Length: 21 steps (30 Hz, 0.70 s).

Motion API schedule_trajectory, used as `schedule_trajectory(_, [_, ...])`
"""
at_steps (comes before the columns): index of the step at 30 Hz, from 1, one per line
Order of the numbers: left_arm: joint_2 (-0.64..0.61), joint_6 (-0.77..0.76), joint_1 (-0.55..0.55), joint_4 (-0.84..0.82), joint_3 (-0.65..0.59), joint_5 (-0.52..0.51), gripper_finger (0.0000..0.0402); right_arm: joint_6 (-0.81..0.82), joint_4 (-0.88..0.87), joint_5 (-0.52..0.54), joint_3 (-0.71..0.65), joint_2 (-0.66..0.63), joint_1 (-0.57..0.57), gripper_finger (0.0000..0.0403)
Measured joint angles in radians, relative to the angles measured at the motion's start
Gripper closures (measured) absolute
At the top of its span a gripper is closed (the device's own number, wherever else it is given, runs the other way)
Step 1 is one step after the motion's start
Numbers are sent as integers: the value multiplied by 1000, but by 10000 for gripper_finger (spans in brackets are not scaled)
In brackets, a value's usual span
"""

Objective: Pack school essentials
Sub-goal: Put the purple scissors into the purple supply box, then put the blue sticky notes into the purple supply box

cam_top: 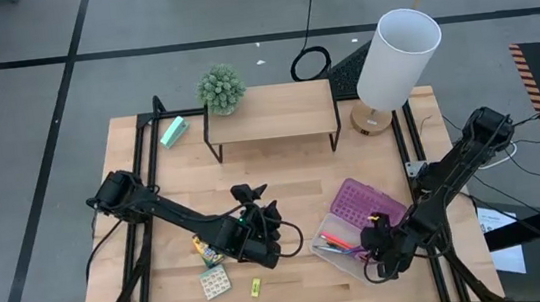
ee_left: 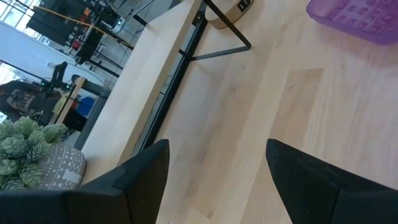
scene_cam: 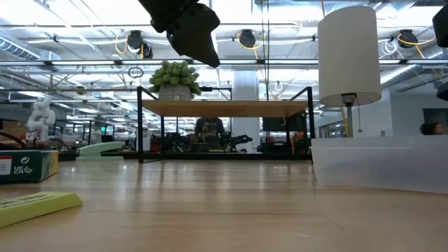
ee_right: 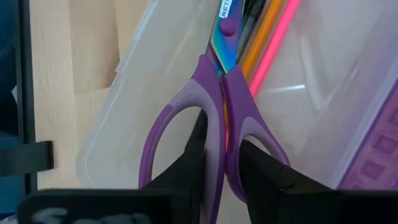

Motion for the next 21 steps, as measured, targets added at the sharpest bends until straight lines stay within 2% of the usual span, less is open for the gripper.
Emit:
schedule_trajectory(12, [0, -28, 0, 3, 0, 36, 131, -35, -1, -7, 0, -10, -3, 216])
schedule_trajectory(16, [0, -32, 0, 4, 0, 103, 131, -60, -29, -32, 0, -63, -5, 200])
schedule_trajectory(21, [-8, -54, -10, 38, -1, 214, 131, -53, -110, -25, 0, -175, -5, 199])
